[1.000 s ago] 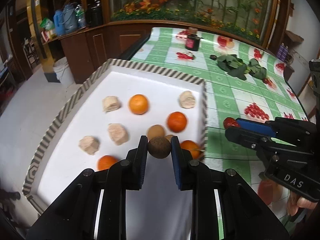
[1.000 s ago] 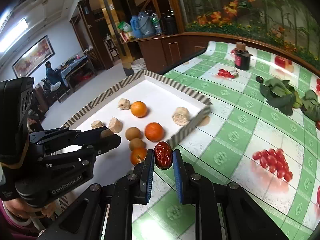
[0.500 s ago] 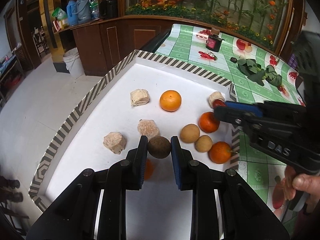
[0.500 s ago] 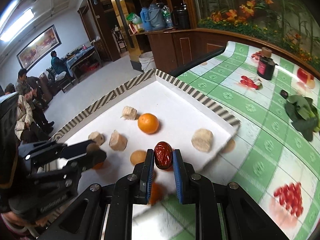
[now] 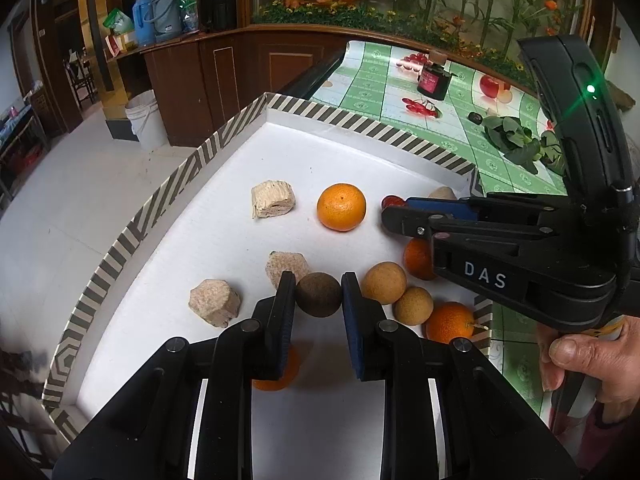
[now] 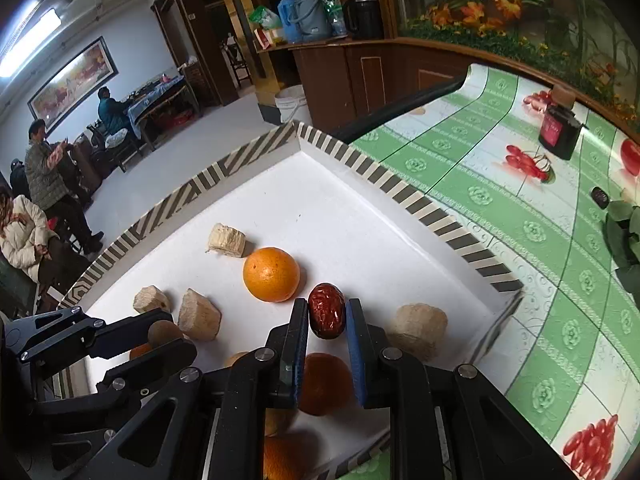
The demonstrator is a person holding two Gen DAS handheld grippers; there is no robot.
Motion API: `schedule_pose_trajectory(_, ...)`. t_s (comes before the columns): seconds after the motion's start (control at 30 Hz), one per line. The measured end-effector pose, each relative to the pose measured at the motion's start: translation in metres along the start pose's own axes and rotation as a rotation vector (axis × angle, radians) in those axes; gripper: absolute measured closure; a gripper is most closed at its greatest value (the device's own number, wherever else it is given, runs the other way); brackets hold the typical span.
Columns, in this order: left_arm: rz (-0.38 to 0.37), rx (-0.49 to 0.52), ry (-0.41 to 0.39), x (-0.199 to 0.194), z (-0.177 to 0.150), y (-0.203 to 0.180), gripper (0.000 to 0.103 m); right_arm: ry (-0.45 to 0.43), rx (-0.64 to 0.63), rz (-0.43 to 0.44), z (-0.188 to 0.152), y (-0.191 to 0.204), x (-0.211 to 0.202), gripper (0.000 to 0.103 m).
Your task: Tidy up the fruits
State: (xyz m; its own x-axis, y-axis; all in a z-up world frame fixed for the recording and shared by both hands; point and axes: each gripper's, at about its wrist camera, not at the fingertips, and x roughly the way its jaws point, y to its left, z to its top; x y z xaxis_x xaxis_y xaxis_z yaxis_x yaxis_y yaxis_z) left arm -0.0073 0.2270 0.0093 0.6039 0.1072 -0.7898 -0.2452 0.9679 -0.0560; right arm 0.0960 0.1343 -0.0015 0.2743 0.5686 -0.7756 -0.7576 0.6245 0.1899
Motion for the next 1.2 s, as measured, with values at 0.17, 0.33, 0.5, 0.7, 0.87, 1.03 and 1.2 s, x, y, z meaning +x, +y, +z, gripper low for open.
schedule_pose_trajectory(0.17, 0.014, 0.002, 0.016, 0.004, -0.001, -0.001, 0.08, 0.011, 0.008, 0.011, 0.001, -0.001, 0.006, 0.085)
schedule_pose_trajectory(0.33, 0.03, -0.006, 0.021, 0.005, -0.002, 0.0, 0.079, 0.008, 0.006, 0.015, 0.0, 0.002, 0.006, 0.076)
schedule_pose_trajectory(0.5, 0.035, -0.018, 0.024, 0.004, -0.006, 0.0, 0.054, -0.017, 0.021, 0.022, -0.006, 0.003, -0.006, 0.072)
schedule_pose_trajectory(0.7, 0.05, -0.007, -0.01, -0.006, -0.01, -0.005, 0.054, -0.068, 0.034, 0.021, -0.017, 0.007, -0.032, 0.072)
schedule_pose_trajectory(0.87, 0.065, 0.008, -0.064, -0.02, -0.018, -0.013, 0.054, -0.117, 0.049, 0.005, -0.032, 0.009, -0.062, 0.073)
schedule_pose_trajectory(1.03, 0.064, 0.004, -0.098, -0.031, -0.026, -0.02, 0.054, -0.146, 0.08, -0.014, -0.051, 0.006, -0.086, 0.073)
schedule_pose_trajectory(1.2, 0.07, 0.018, -0.114, -0.039, -0.034, -0.03, 0.054, -0.155, 0.106, -0.017, -0.076, 0.007, -0.099, 0.073)
